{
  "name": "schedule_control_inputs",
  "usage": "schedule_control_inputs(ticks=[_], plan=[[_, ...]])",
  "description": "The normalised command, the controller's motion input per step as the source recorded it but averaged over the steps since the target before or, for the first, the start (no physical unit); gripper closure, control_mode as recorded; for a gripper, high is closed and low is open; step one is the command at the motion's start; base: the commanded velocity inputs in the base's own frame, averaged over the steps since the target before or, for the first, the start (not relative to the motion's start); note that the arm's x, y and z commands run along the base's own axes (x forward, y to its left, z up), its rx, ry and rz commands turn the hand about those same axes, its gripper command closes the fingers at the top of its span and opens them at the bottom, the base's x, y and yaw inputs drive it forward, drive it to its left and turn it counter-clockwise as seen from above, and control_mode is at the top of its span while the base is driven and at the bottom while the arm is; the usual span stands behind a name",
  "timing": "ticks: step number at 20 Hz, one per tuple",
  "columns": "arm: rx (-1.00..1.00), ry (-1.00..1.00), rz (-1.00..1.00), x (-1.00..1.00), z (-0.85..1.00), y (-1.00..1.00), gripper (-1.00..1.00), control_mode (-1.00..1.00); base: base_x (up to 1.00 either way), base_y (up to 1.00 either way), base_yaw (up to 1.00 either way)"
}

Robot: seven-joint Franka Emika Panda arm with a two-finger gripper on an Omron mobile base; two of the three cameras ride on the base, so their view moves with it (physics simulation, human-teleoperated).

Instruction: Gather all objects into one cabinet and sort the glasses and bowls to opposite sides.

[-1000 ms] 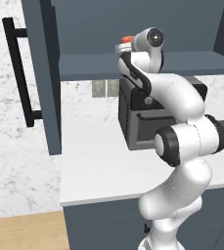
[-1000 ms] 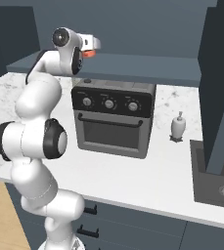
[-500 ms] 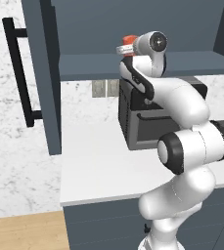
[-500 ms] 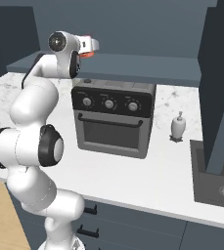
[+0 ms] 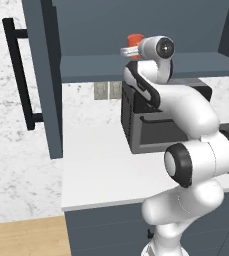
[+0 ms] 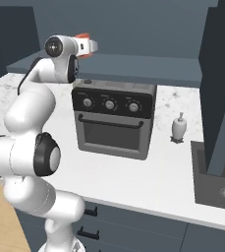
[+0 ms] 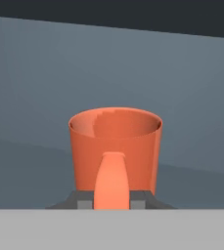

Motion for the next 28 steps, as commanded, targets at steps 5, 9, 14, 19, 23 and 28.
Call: schedule_control_inputs(ticks=[5,9,14,19,23,28], plan=[[0.0,-0.09,0.0,-0.32,0.19,0.0,1.0,-1.0,0.0,0.0,0.0],[0.0,-0.07,0.0,-0.22,0.1,0.0,1.0,-1.0,0.0,0.0,0.0],[0.0,0.0,0.0,0.0,0.01,0.0,1.0,-1.0,0.0,0.0,0.0],[0.0,0.0,0.0,0.0,0.0,0.0,1.0,1.0,-0.82,-0.08,0.0],[0.0,0.0,0.0,0.0,0.0,0.0,1.0,1.0,-1.0,-0.16,0.0],[0.0,0.0,0.0,0.0,0.0,0.0,1.0,1.0,-1.0,-0.16,0.0]])
